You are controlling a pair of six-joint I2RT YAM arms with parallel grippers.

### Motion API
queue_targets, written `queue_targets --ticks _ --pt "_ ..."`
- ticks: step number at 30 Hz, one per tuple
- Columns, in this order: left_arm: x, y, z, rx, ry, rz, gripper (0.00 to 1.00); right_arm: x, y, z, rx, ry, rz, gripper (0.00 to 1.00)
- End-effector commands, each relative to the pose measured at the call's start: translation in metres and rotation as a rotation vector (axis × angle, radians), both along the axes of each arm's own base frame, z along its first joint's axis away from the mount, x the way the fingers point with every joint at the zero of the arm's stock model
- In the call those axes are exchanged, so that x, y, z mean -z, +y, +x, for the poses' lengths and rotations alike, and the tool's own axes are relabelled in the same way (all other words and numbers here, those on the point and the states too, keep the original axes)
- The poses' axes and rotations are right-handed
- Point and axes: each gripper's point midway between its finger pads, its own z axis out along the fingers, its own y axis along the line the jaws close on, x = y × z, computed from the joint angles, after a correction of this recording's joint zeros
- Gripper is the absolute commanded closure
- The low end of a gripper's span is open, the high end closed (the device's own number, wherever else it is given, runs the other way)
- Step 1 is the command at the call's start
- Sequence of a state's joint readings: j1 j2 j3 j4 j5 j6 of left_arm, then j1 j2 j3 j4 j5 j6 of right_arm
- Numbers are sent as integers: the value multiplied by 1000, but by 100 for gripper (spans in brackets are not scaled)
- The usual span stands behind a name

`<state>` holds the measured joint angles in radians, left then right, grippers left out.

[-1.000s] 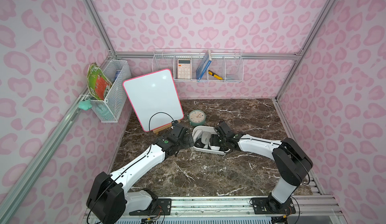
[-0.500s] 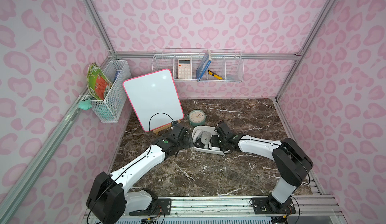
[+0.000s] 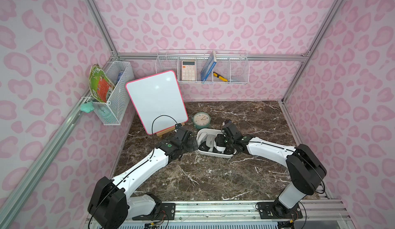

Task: Take out the mouse from the storage box
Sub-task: Pick up the mouse from the storage box, then place the mouse at the center of the board.

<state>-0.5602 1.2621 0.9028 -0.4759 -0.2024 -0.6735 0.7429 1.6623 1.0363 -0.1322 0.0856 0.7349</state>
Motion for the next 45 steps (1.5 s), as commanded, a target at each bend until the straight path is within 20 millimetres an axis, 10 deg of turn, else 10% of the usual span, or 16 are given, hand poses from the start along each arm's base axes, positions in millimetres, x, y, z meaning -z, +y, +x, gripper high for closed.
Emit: queue_targets --ticks 1,23,32,45 --pt "-4 1 0 3 -1 8 1 -13 -2 4 -2 -24 4 55" --pt "-5 -8 4 35 4 -9 1 -54 -119 1 187 -96 -26 56" --pt "-5 -11 5 41 25 -13 1 -31 -167 -13 262 -64 -55 56" --pt "-7 -27 11 76 48 -13 1 21 -179 -37 254 42 -110 55"
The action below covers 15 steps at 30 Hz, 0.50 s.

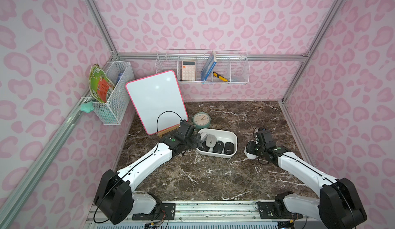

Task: Take out the mouse from the storage box
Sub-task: Place the mouse at the center of the board.

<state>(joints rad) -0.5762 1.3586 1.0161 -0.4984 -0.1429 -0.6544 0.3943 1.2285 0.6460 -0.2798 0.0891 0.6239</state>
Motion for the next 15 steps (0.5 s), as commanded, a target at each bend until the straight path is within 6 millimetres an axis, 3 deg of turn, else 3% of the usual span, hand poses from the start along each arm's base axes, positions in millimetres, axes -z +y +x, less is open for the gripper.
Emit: queue_targets --ticks 1,8,15 --pt "1 -2 -3 15 24 13 1 5 4 2 -13 -7 13 55" --pt "1 -13 -2 41 35 28 1 29 5 -1 -21 47 5 54" --pt "2 -19 -1 53 43 36 1 34 4 0 -19 49 -17 52"
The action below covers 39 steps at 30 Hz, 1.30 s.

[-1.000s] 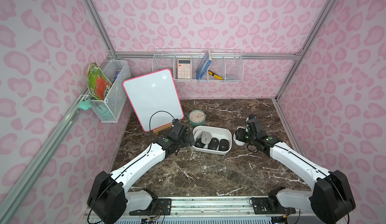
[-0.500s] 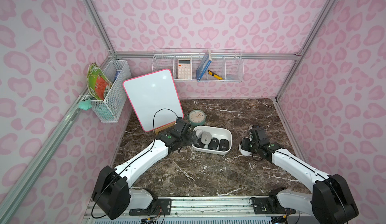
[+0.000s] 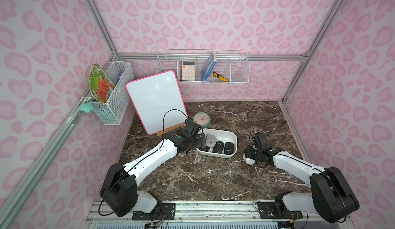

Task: Take out the mouse from the storage box
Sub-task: Place the mouse at the center of the board, then pick up the mouse from the storage box.

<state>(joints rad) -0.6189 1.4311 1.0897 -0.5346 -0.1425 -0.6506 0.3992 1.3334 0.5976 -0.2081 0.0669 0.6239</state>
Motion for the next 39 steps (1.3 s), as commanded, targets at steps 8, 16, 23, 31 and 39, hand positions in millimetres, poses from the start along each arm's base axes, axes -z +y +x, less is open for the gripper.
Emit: queue_targets --ticks 8,16,23,31,39 --pt "3 -4 -1 18 25 27 1 1 3 10 -9 -24 -9 45" --pt "3 -6 -1 31 31 38 1 -3 3 11 -4 -38 -10 19" --pt "-2 -17 -1 84 40 68 4 -33 -6 16 26 -147 -19 18" --pt "3 -43 0 171 74 134 6 -51 -19 14 43 -254 -10 19" --pt "13 -63 12 211 111 240 9 -60 -29 2 47 -393 21 18"
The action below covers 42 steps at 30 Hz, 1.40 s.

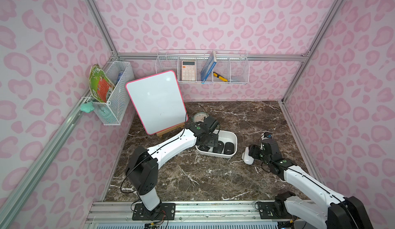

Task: Take out the mouse from the storage box
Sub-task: Pick up the mouse from the storage box.

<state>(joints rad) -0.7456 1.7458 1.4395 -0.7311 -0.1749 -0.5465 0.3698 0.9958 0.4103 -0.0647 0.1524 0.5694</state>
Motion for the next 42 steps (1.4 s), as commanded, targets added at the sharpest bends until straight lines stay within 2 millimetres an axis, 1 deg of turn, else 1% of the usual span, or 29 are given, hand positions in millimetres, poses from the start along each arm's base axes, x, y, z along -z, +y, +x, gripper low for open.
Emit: queue_targets --ticks 1,4,8,19,27,31,36,42 --pt "3 4 1 15 20 75 9 -15 -3 4 2 -104 8 18" --pt "9 1 5 18 33 100 9 -16 -7 -1 7 -142 17 17" --pt "17 -4 11 23 56 121 9 -18 -7 -5 0 -173 36 16" --pt "42 -16 20 34 124 173 10 -18 -6 -5 -7 -181 39 16" --pt "60 -22 29 42 151 216 14 -17 -6 -5 -8 -184 41 16" --pt "69 -19 33 27 159 259 15 -17 -5 -4 -10 -186 43 16" --pt "80 -21 38 25 163 280 19 -18 -5 -5 -14 -192 46 16" --pt "88 -24 42 18 167 282 31 -18 -5 -5 -15 -191 47 16"
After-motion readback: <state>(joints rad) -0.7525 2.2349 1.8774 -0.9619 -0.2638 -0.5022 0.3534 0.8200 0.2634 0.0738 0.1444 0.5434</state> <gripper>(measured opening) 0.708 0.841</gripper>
